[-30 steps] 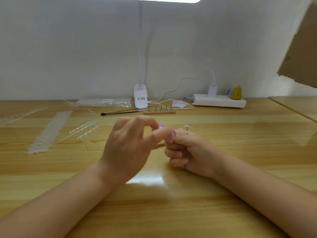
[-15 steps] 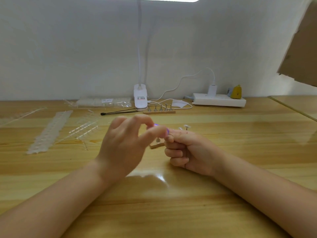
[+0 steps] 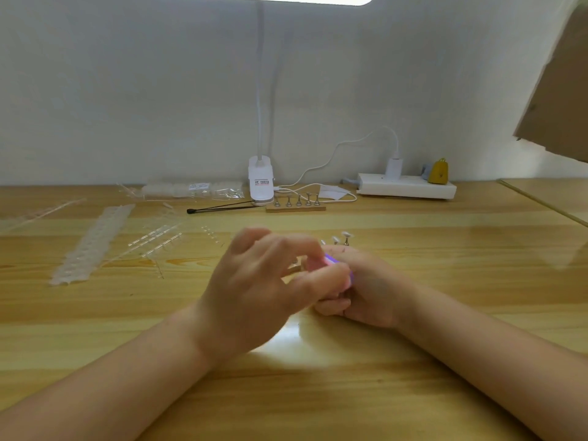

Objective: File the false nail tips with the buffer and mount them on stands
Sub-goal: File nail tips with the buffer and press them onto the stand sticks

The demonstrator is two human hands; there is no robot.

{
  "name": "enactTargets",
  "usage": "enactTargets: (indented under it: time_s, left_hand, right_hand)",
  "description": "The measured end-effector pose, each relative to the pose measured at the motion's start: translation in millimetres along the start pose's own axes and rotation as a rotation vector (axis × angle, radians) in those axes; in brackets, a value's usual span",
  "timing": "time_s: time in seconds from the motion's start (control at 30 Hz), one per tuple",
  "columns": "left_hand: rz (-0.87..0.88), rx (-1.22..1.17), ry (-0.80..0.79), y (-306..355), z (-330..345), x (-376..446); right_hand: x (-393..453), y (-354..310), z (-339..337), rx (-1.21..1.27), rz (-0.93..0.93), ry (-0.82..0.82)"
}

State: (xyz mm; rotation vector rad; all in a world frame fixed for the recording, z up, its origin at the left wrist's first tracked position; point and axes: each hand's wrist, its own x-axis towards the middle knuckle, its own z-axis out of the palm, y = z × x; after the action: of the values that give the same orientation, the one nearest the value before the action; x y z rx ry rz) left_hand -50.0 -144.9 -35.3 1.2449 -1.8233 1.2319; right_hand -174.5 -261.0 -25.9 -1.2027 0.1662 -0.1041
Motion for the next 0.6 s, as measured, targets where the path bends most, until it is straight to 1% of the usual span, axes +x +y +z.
enactTargets:
  time_s: [0.03, 0.1, 0.17, 0.2, 0.27, 0.3, 0.33, 0.37, 0.43, 0.47, 0.5, 0.6]
  left_hand:
    - [-0.008, 0.006, -0.027, -1, 0, -1]
    - [-0.116, 0.053, -0.095, -12, -3, -6]
    - [-0.216, 0.095, -0.089, -22, -5, -10]
    - [-0.205, 0.101, -0.064, -21, -4, -9]
    - [-0.079, 0.092, -0.026, -13, 0, -5]
    - [-0.025, 0.096, -0.036, -9, 1, -4]
    - [-0.010, 0.106, -0.061, -10, 2, -5]
    - [-0.038, 0.122, -0.098, -14, 0, -6]
    - [-0.151, 0.156, -0.129, -25, -5, -9]
    - [-0.179, 0.164, -0.120, -27, -7, -9]
    - [-0.163, 0.159, -0.097, -25, -7, -8]
    - [0.034, 0.157, -0.042, -9, 0, -2]
  right_hand:
    - [0, 0, 0, -0.003, 0.004, 0.006]
    - [1, -2, -1, 0.016, 0.004, 0.045]
    - [1, -2, -2, 0.049, -0.014, 0.099]
    - [2, -1, -2, 0.052, -0.027, 0.121]
    - [2, 0, -1, 0.021, -0.048, 0.151]
    - [2, 1, -1, 0.001, -0.051, 0.160]
    - [3, 1, -1, -0.009, -0.056, 0.174]
    - [4, 2, -1, -0.010, -0.057, 0.197]
    - [5, 2, -2, -0.009, -0.062, 0.249]
    - [5, 2, -3, -0.015, -0.070, 0.268]
    - [5, 2, -3, -0.026, -0.080, 0.279]
    - [5, 3, -3, -0.074, -0.104, 0.244]
